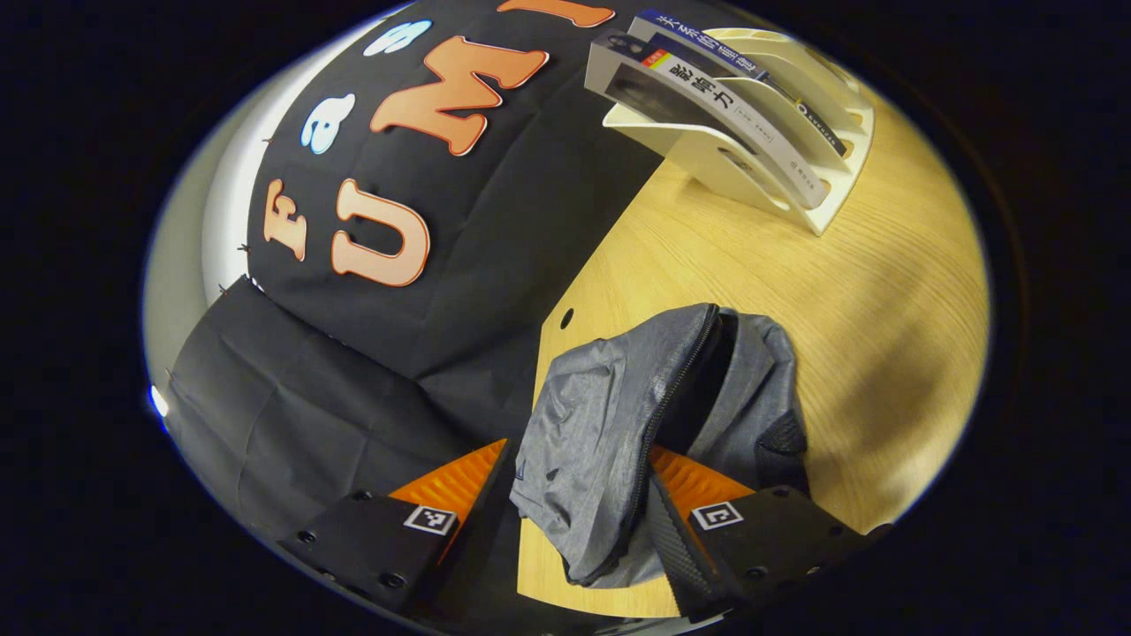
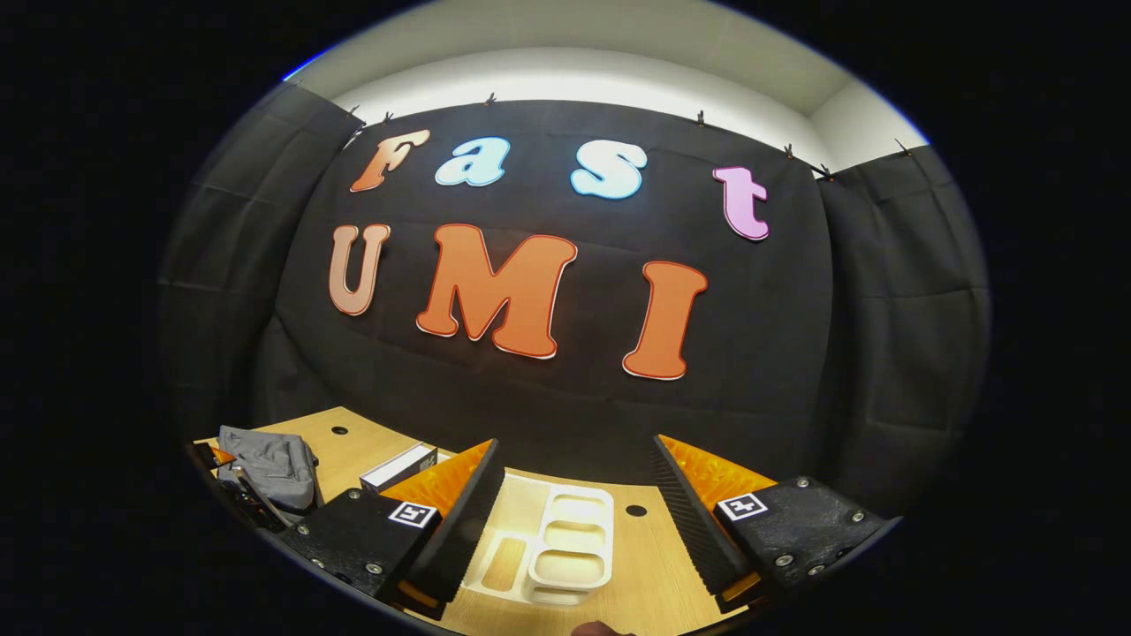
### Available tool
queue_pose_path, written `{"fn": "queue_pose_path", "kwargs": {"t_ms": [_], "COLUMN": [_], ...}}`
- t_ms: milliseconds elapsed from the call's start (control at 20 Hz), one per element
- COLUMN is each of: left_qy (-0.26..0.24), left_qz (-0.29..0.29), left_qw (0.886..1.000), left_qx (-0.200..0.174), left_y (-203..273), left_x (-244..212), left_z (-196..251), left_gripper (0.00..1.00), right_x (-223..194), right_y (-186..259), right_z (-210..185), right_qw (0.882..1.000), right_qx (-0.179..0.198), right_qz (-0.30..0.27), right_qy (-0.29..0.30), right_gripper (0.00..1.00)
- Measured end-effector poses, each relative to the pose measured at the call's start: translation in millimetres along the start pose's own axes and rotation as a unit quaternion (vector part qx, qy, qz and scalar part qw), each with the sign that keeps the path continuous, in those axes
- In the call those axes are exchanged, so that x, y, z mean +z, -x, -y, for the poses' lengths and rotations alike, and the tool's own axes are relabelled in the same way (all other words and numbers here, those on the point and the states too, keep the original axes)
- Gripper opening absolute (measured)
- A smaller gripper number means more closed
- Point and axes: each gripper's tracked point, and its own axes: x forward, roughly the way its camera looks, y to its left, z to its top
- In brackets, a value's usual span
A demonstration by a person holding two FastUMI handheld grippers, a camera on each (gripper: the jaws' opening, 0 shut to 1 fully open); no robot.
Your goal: Open the schoolbag, grab two books from the bookshelf and put them into the schoolbag.
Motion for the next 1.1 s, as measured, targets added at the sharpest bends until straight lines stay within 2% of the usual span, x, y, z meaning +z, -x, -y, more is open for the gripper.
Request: {"fn": "queue_pose_path", "kwargs": {"t_ms": [100,200,250,300,350,450,550,750,1100], "left_qy": [0.006,0.012,0.01,0.011,0.013,0.024,0.046,0.101,0.133], "left_qz": [-0.012,-0.011,-0.007,-0.006,0.001,0.017,0.03,0.049,0.094], "left_qw": [1.0,1.0,1.0,1.0,1.0,0.999,0.998,0.988,0.965], "left_qx": [-0.005,-0.007,-0.007,-0.011,-0.017,-0.028,-0.042,-0.103,-0.208], "left_y": [-10.0,-16.1,-14.8,-15.0,-15.9,-16.7,-19.9,-35.2,-55.6], "left_x": [-6.1,-8.2,-6.8,-7.0,-7.4,-3.7,-0.9,5.9,25.0], "left_z": [-5.0,-8.4,-12.2,-15.0,-18.2,-27.1,-41.6,-66.6,-104.1], "left_gripper": [0.71,0.55,0.41,0.44,0.25,0.13,0.08,0.06,0.06], "right_x": [-1.1,0.0,-0.1,-0.8,-0.4,-0.9,-1.2,4.3,28.7], "right_y": [1.6,2.5,2.5,2.9,2.6,2.6,4.3,2.3,-7.0], "right_z": [7.8,14.5,15.4,15.5,14.3,12.8,7.2,-21.9,-81.3], "right_qw": [1.0,1.0,1.0,1.0,0.999,0.999,0.998,0.995,0.993], "right_qx": [-0.006,-0.016,-0.022,-0.026,-0.032,-0.048,-0.066,-0.095,-0.104], "right_qz": [0.001,0.002,0.001,-0.002,-0.004,-0.011,-0.017,-0.033,-0.033], "right_qy": [0.002,0.002,0.002,0.003,0.005,0.01,0.011,0.017,0.035], "right_gripper": [0.99,0.99,0.99,0.99,0.99,0.99,0.99,0.99,0.99]}}
